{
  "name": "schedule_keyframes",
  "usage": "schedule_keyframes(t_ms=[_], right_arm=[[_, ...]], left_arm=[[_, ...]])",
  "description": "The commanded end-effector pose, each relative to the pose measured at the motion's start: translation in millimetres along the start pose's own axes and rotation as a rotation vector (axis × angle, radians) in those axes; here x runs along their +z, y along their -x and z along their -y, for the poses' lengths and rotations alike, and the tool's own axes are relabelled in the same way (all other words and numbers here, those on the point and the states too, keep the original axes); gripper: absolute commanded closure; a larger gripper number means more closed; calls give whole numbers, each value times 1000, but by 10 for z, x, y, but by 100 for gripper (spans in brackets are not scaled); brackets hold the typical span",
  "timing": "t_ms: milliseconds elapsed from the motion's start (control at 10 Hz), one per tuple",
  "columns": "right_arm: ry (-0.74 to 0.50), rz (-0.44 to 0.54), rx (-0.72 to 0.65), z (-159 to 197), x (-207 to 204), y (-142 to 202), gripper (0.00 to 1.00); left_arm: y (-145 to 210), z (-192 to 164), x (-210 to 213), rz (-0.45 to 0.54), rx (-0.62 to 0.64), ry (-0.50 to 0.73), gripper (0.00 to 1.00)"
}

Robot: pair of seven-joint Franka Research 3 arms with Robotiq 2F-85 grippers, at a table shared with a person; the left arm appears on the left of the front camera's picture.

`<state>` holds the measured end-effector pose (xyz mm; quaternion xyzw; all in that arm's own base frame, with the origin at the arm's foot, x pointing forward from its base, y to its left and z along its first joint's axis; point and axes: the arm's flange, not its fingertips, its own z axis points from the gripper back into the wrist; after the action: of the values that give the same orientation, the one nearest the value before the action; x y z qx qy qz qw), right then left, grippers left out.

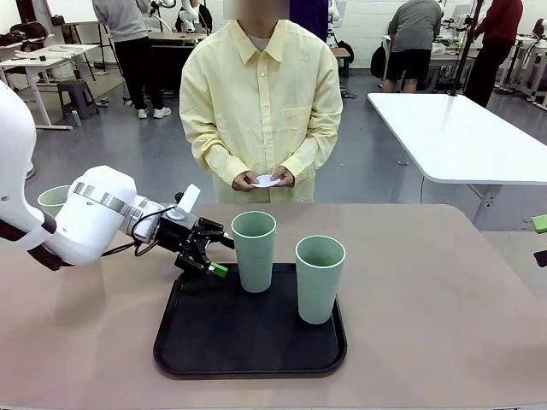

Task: Place coasters on the table and set cups on them.
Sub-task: Take one Reusable plastic cup from the Flat Tray and place it on a coaster set by the human.

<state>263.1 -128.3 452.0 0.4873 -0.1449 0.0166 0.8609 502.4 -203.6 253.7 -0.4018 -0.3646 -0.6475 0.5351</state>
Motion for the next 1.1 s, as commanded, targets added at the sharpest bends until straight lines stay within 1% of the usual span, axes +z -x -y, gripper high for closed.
schedule_keyframes(t_ms=[0, 300, 1000], right_arm=[[-16, -1, 13, 3, 0, -4, 0], [-16, -1, 13, 3, 0, -4, 0], [-16, -1, 13, 3, 0, -4, 0]], left_arm=[[76, -45, 83, 126, 13, 42, 0], [184, -69, 79, 175, 42, 83, 0], [108, -68, -249, 147, 13, 119, 0]])
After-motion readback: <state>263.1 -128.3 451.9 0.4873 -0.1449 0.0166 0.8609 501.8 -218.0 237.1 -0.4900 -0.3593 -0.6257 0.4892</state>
